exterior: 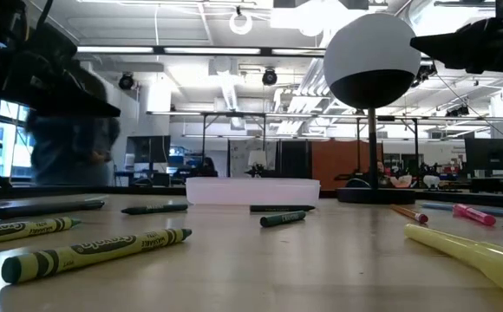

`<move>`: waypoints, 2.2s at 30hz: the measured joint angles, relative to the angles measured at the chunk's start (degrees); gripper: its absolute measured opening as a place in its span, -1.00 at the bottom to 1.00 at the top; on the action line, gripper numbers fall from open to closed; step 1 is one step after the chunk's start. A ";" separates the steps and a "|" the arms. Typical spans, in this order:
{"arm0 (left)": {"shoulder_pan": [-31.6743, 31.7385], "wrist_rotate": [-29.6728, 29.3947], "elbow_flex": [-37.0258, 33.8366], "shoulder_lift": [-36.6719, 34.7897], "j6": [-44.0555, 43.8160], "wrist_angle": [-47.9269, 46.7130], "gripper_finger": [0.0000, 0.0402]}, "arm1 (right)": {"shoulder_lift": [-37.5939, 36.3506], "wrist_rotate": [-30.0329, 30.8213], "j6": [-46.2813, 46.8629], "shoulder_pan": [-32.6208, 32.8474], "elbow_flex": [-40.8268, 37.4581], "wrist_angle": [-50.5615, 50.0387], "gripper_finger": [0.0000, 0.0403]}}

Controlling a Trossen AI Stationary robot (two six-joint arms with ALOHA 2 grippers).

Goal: Pick & place school supplies into a supply box
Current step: Put the blue pencil into the transparent supply box

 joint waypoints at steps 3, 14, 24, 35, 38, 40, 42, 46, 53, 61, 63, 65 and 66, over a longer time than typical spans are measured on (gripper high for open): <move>0.00 1.11 0.00 -0.01 0.00 0.71 -0.77 | 0.00 0.06 5.35 0.00 -0.01 -0.16 -1.00; 0.00 2.89 0.00 0.07 20.55 8.38 -0.77 | 0.02 6.07 13.01 0.00 0.01 -7.21 -1.00; 0.01 -10.37 0.00 0.07 31.49 25.31 -0.77 | 0.02 5.43 17.59 -0.02 -0.01 -7.18 -1.00; 0.02 -24.99 0.00 0.12 18.08 27.47 -0.77 | 0.17 11.53 22.55 0.00 0.01 -4.06 -1.00; 0.00 -25.57 0.00 0.15 15.53 26.36 -0.77 | 1.01 12.13 22.55 0.00 -0.01 -4.08 -0.96; 0.00 -25.59 0.00 0.85 13.69 26.49 -0.77 | 1.93 12.16 22.00 0.00 0.01 -4.08 -0.90; 0.02 -25.62 0.00 1.70 13.07 26.48 -0.77 | 3.12 12.95 21.87 0.00 0.00 -3.66 -0.82; 0.02 -26.42 0.11 3.98 11.85 26.49 -0.77 | 6.75 14.62 21.84 0.00 -0.01 1.03 -0.65; 0.04 -31.95 6.36 11.59 11.94 26.22 -0.77 | 15.54 18.76 21.44 0.00 1.30 8.50 -0.47; 0.02 -32.17 14.47 20.56 12.22 24.71 -0.77 | 25.65 17.08 32.78 1.04 5.66 5.32 -0.47; 0.02 -32.15 15.92 21.76 12.30 24.73 -0.77 | 28.40 17.83 35.33 2.01 7.05 0.95 -0.47; 0.02 -32.15 16.58 22.47 12.72 24.58 -0.77 | 31.34 20.09 38.40 2.97 8.86 -5.31 -0.47; 0.02 -32.13 16.74 22.74 12.74 24.55 -0.77 | 32.67 21.21 40.83 3.41 9.89 -8.41 -0.47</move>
